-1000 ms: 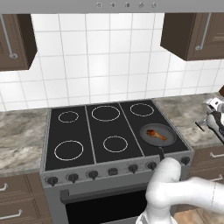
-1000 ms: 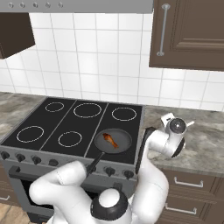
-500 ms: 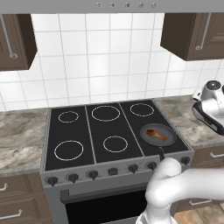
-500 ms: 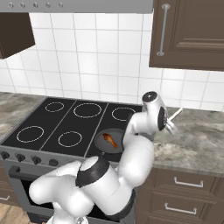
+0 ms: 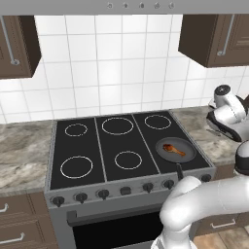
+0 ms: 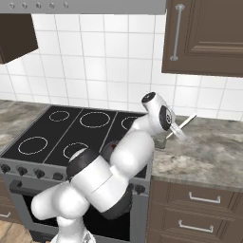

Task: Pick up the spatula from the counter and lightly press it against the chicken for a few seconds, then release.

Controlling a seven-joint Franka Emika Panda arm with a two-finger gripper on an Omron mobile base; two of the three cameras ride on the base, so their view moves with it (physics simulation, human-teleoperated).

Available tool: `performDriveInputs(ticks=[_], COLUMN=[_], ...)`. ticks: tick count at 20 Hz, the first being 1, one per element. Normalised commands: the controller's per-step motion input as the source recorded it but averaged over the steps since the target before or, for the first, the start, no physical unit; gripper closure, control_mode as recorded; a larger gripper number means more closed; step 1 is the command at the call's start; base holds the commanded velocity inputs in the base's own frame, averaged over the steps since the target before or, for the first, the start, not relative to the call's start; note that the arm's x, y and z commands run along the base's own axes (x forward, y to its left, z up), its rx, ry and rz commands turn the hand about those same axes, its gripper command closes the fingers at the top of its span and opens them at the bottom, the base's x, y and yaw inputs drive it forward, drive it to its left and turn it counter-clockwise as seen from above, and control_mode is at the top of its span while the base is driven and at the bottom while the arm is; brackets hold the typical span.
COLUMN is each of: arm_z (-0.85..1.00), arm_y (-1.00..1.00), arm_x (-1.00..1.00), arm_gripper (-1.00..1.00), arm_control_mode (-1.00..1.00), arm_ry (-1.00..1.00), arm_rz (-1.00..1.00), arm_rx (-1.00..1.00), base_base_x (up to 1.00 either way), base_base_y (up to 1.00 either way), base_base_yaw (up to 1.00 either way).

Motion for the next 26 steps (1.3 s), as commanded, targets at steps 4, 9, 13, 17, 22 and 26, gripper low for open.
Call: performDriveInputs(ticks=[4, 9, 13, 17, 22, 26], arm_z=[0.0, 0.05, 0.0, 0.08, 0.26, 0.33], arm_y=[0.18, 0.09, 0.15, 0.24, 0.15, 0.21], arm_x=[-0.34, -0.34, -0.4, -0.23, -0.2, -0.26], arm_gripper=[1.0, 1.0, 1.0, 1.0, 1.0, 1.0], arm_control_mode=[-1.0, -1.0, -1.0, -1.0, -1.0, -1.0], arm_ry=[-0.13, -0.18, -0.18, -0.08, 0.0, 0.0], arm_rz=[-0.17, -0.24, -0.24, -0.15, -0.07, -0.01], arm_rx=[-0.04, -0.06, -0.08, -0.14, -0.15, -0.15], base_base_x=[0.0, 0.0, 0.0, 0.0, 0.0, 0.0], base_base_y=[0.0, 0.0, 0.0, 0.0, 0.0, 0.0], base_base_yaw=[0.0, 0.0, 0.0, 0.0, 0.0, 0.0])
